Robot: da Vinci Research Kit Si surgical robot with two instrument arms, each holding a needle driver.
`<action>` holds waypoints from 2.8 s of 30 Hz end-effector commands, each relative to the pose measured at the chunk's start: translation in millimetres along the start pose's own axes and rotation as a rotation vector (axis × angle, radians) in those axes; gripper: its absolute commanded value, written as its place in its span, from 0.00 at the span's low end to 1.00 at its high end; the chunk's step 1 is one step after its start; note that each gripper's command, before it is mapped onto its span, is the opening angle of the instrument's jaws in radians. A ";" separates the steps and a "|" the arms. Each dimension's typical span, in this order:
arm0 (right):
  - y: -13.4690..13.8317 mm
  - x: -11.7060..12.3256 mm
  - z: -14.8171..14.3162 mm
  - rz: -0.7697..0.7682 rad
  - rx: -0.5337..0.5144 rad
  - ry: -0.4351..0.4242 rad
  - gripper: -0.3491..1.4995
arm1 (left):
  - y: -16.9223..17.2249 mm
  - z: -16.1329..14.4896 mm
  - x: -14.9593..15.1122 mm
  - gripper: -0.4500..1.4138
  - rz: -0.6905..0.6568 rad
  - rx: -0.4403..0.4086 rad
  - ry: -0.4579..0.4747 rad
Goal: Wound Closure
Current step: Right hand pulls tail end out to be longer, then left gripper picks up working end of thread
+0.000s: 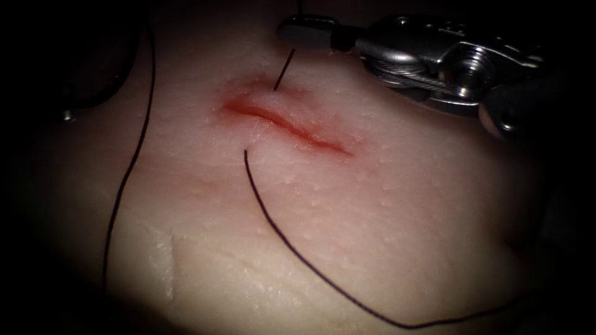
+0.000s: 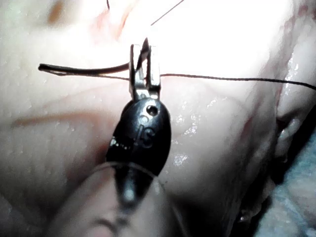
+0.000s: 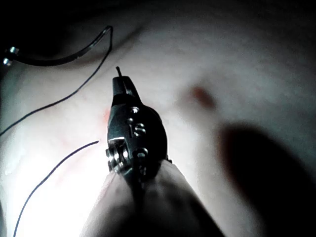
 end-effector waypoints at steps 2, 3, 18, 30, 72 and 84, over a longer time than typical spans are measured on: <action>-0.2 -0.8 0.6 -0.006 0.003 0.006 0.92 | 0.5 0.4 -1.4 0.00 0.009 0.009 -0.002; -0.2 -0.8 0.4 -0.006 0.005 0.006 0.93 | 0.3 0.4 -1.8 0.00 0.006 0.014 -0.007; -0.7 -1.6 -3.7 -0.038 0.040 0.044 0.91 | -1.2 -0.8 -9.1 0.00 -0.013 0.047 -0.027; -0.9 -2.0 -5.6 -0.047 0.059 0.050 0.84 | -2.4 -1.2 -13.1 0.00 0.015 0.113 -0.070; 0.2 -3.3 -9.2 -0.295 0.100 -0.007 0.89 | 5.5 6.8 4.2 0.36 -0.040 0.096 -0.254; 0.5 -3.1 -10.0 -0.322 0.115 -0.037 0.84 | 9.3 12.1 5.8 0.35 0.107 0.081 -0.382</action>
